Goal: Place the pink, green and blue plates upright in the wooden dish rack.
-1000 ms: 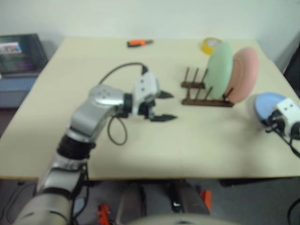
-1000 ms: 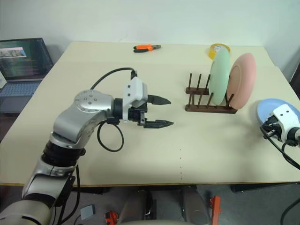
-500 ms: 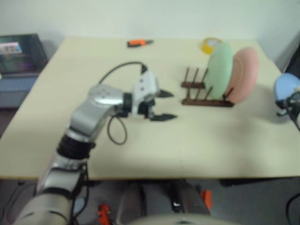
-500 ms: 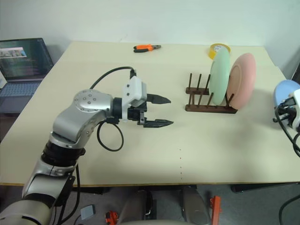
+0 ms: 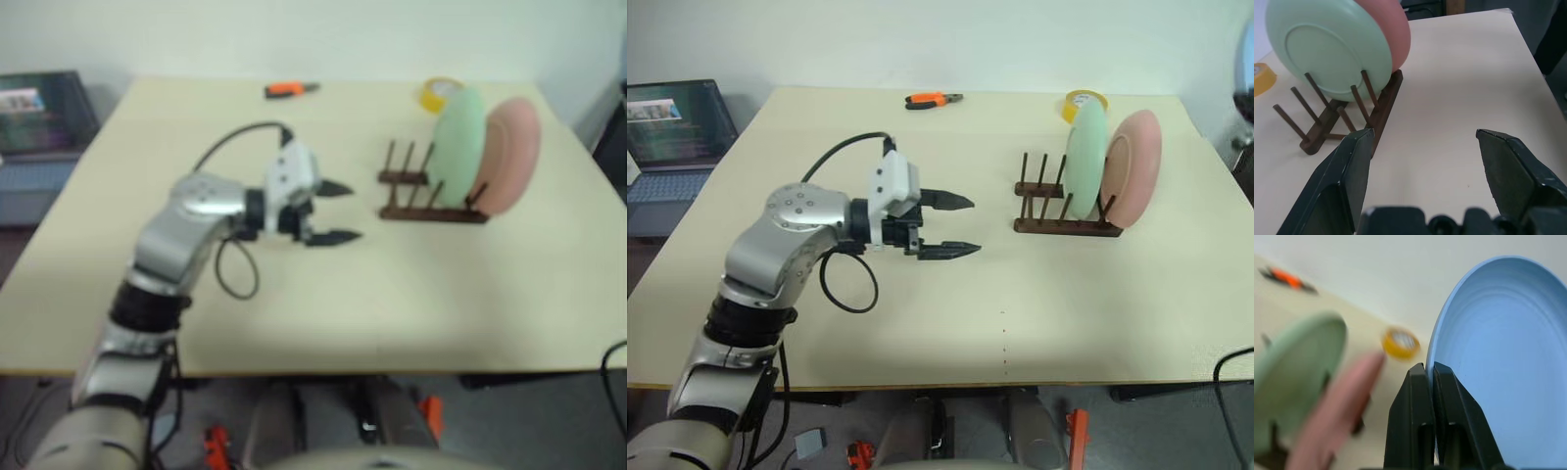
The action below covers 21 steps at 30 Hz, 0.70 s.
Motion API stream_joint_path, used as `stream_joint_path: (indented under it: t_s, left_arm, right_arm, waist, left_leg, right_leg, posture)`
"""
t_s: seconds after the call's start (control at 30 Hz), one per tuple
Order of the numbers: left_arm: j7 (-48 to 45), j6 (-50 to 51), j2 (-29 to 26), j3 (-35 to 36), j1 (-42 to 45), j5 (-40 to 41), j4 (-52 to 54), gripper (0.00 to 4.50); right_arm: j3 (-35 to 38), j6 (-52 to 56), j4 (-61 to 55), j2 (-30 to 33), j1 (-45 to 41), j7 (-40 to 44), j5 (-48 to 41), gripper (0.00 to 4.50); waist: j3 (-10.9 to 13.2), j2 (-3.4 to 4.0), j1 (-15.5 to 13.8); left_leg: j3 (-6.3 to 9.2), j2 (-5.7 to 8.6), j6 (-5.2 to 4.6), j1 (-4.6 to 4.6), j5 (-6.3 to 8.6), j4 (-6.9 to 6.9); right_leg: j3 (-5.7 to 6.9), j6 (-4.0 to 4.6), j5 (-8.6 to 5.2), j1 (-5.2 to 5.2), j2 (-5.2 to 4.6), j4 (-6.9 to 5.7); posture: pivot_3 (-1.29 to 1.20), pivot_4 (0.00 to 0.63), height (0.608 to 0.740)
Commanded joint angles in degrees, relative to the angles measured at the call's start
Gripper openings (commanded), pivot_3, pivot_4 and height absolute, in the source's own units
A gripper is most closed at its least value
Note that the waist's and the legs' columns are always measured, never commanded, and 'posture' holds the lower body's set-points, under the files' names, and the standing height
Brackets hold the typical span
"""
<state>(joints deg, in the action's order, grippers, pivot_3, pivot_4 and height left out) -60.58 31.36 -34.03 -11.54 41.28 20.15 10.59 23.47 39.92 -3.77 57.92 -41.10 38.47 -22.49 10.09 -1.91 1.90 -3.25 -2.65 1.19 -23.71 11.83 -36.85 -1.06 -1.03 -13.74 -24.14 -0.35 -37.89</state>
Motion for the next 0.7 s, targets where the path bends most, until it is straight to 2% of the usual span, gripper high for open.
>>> stream_joint_path:
  t_s: [0.03, 0.23, 0.33, 0.53, 0.7]
  left_arm:
    - [0.09, -1.35, -0.46, 2.28, 0.33, 0.71, 0.78, 3.69]
    - [0.45, -1.3, -0.78, 2.87, -0.57, 0.74, 1.14, 3.69]
    - [0.71, -0.96, -1.09, 3.12, -1.49, 0.9, 2.15, 3.69]
    - [1.3, -0.49, -1.12, 3.55, -2.18, 0.99, 3.04, 3.69]
    - [1.79, -0.28, -1.13, 3.77, -2.62, 1.32, 3.61, 3.69]
  right_arm:
    - [1.35, 1.52, -3.65, -2.25, -6.15, -0.24, -6.55, 0.02]
    - [3.42, 5.59, -4.1, -8.68, -15.68, -2.02, -17.72, 0.02]
    - [4.1, 9.01, -4.97, -13.73, -19.59, -3.62, -26.42, 0.02]
    - [3.71, 12.14, -5.17, -21.52, -19.37, -8.06, -35.69, 0.02]
    - [3.13, 13.58, -5.28, -25.31, -16.12, -10.34, -40.19, 0.02]
  waist:
    - [0.0, 0.0, -0.09]
    - [0.0, 0.0, -0.21]
    - [0.0, 0.0, -0.1]
    - [0.0, 0.01, -0.14]
    - [0.0, 0.01, -0.22]
  left_leg:
    - [0.0, 0.01, 0.0, 0.0, 0.0, 0.01]
    - [0.0, -0.04, 0.0, -0.08, 0.0, 0.01]
    - [0.0, -0.07, -0.01, -0.1, 0.0, 0.04]
    - [0.03, -0.1, -0.01, -0.09, 0.0, 0.02]
    - [0.03, -0.11, -0.02, -0.1, 0.0, 0.02]
  right_leg:
    - [0.01, 0.0, 0.0, 0.01, -0.01, 0.01]
    - [0.02, 0.0, 0.0, -0.01, -0.07, 0.05]
    - [0.01, 0.01, 0.0, -0.02, -0.09, 0.06]
    - [0.01, 0.02, 0.0, -0.01, -0.1, 0.03]
    - [0.01, 0.02, 0.0, -0.02, -0.13, 0.0]
  posture:
    - [0.0, 0.15, 0.74]
    - [0.0, 0.15, 0.74]
    - [0.0, 0.15, 0.74]
    - [0.0, 0.15, 0.74]
    - [0.0, 0.15, 0.74]
